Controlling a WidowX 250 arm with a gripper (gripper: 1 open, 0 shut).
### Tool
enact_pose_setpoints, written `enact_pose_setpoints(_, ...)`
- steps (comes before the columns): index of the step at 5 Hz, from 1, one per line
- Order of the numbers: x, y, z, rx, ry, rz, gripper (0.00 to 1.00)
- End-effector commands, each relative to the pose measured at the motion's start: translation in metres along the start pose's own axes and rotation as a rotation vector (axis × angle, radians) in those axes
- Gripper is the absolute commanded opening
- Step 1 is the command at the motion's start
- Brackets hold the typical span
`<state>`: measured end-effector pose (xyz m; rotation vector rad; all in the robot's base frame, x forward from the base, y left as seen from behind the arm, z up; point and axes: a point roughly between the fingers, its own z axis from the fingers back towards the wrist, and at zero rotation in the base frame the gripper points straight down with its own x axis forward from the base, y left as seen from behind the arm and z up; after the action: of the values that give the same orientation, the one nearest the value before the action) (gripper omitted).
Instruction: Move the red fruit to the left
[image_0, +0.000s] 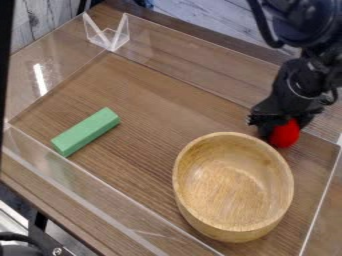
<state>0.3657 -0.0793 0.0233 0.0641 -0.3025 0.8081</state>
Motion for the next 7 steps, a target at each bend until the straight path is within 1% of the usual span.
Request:
enact_pose_setpoints(1,0.027,0.002,0.04,-0.081,-0.01,0.044,0.0)
enact_pose_setpoints(2,0.055,0.019,0.056,-0.106,0.002,0.101,0.0)
enact_pose_setpoints(3,0.08,0.041,0.063,-0.114,-0.006,0.169,0.0)
enact_pose_setpoints(4,0.092,0.053,0.065,-0.117,-0.015,0.205,0.0)
enact_pose_setpoints(5,0.099,0.059,0.066,-0.11,-0.022,0.228,0.0)
enact_pose_setpoints(7,0.108,0.072,0.06,-0.089,-0.037,0.262,0.0)
